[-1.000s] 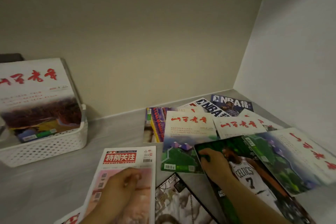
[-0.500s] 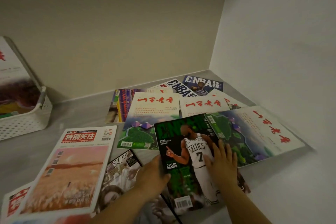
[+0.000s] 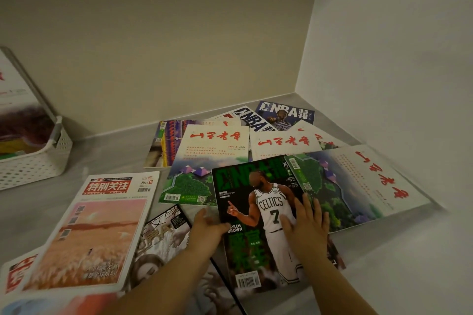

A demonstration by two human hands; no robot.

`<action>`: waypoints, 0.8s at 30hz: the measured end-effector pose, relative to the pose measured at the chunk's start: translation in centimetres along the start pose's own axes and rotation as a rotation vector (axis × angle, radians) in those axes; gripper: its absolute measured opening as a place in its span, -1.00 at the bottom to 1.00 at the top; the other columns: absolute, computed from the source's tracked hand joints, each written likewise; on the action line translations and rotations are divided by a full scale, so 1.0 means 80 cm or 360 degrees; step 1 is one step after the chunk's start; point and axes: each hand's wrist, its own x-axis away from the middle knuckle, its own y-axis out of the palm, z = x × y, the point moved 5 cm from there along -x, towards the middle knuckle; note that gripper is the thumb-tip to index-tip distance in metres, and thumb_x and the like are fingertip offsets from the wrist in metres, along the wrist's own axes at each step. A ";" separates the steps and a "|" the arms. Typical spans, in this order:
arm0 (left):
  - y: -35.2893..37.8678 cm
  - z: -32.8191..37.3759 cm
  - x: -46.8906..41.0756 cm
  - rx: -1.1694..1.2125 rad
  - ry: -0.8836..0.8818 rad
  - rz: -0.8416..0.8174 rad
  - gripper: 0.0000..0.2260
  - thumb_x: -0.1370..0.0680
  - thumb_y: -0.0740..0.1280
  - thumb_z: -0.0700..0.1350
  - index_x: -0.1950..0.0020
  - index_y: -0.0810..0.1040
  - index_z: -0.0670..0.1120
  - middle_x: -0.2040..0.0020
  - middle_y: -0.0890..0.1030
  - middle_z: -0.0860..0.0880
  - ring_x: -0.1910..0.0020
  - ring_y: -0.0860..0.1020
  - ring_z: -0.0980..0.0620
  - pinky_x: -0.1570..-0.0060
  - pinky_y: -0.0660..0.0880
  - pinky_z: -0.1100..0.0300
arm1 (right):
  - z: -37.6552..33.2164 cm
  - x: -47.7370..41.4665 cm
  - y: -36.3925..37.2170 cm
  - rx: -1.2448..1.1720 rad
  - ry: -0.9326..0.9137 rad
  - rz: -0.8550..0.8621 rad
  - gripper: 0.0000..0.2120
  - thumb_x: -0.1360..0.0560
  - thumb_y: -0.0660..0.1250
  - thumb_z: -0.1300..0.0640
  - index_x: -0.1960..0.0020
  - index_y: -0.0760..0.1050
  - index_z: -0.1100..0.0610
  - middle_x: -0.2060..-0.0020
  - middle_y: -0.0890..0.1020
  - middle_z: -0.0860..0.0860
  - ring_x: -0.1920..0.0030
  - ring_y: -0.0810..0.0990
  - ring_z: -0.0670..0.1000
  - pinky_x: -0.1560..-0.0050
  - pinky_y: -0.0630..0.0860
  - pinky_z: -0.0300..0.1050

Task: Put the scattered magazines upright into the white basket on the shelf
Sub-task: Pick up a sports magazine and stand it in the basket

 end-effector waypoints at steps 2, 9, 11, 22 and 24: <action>-0.001 -0.002 -0.003 -0.0044 -0.0036 -0.0022 -0.53 -0.44 0.29 -0.36 -0.33 0.29 -0.22 -0.31 0.42 -0.27 -0.23 0.44 -0.22 -0.30 0.35 -0.12 | -0.001 0.000 -0.002 -0.0018 0.0000 -0.0006 -0.46 -0.54 0.01 -0.15 -0.46 0.03 0.01 -0.51 0.00 0.02 -0.50 -0.14 0.07 -0.47 -0.20 0.07; 0.035 0.005 0.012 -0.0609 0.0109 -0.0450 -0.77 -0.50 0.17 -0.33 -0.13 0.46 -0.22 -0.01 0.58 -0.22 -0.01 0.53 -0.14 -0.03 0.43 0.11 | -0.005 0.002 -0.010 -0.0120 0.0007 -0.0054 -0.51 -0.54 0.09 -0.07 -0.44 0.10 -0.04 -0.51 0.03 0.00 -0.50 -0.11 0.06 -0.47 -0.20 0.05; 0.038 0.012 0.019 -0.0661 0.0248 -0.0397 -0.71 -0.51 0.14 -0.33 -0.23 0.37 -0.20 -0.10 0.53 -0.18 -0.07 0.48 -0.08 -0.01 0.37 0.21 | -0.005 0.001 -0.017 -0.0197 0.0030 -0.0060 -0.54 -0.54 0.11 -0.03 -0.42 0.15 -0.02 -0.50 0.08 0.00 -0.50 -0.07 0.07 -0.47 -0.17 0.04; -0.023 0.067 0.034 -0.0217 0.0605 -0.0316 -0.73 -0.54 0.13 -0.30 -0.15 0.42 -0.02 0.06 0.52 0.05 0.04 0.49 0.10 0.15 0.40 0.34 | -0.053 -0.018 -0.048 -0.1257 0.0340 0.0134 -0.53 -0.49 0.25 0.18 -0.36 0.22 0.22 -0.29 0.43 0.22 -0.30 0.39 0.23 -0.30 0.32 0.15; -0.049 0.074 0.032 -0.0218 0.0662 -0.0284 -0.73 -0.55 0.13 -0.28 -0.09 0.41 0.07 0.03 0.53 0.05 0.02 0.50 0.10 0.11 0.42 0.31 | -0.076 -0.023 -0.048 -0.1323 0.0380 0.0049 -0.56 -0.52 0.21 0.16 -0.35 0.23 0.23 -0.28 0.44 0.23 -0.26 0.41 0.23 -0.25 0.35 0.12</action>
